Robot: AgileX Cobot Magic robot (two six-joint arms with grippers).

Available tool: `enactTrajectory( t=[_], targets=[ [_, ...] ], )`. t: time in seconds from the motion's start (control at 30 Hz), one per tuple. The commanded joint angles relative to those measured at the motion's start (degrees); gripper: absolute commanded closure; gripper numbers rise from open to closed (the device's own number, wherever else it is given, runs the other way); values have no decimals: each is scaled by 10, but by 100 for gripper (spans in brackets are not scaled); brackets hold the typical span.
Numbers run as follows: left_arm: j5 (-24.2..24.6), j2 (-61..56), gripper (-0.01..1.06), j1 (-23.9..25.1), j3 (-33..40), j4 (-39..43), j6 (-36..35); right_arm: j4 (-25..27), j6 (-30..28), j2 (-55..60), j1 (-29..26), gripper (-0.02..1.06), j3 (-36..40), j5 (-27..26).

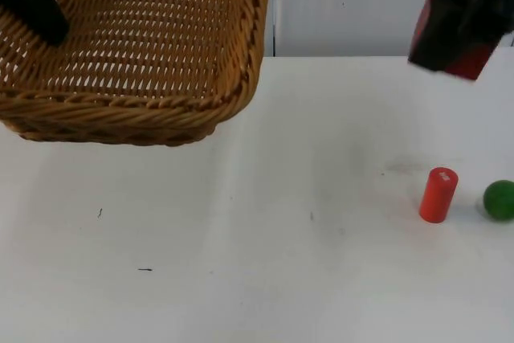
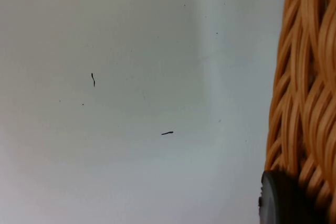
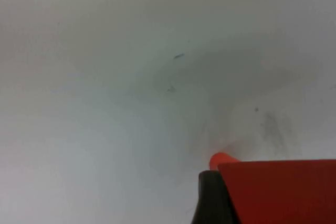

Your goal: Pick up the basket with the left hand and place the object to the left of the red cylinder into the basket with the right hand.

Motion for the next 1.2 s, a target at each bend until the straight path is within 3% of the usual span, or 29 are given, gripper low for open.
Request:
enactTrajectory(
  t=[0.0, 0.4, 1.17],
  targets=[
    [-2, -3, 105, -1, -1, -8, 2, 10, 6, -36, 1, 105, 3, 2],
    [-2, -3, 105, -1, -1, -8, 2, 16, 24, -126, 1, 105, 3, 3],
    [-2, -3, 105, -1, -1, -8, 4, 14, 30, -129, 1, 105, 3, -13]
  ],
)
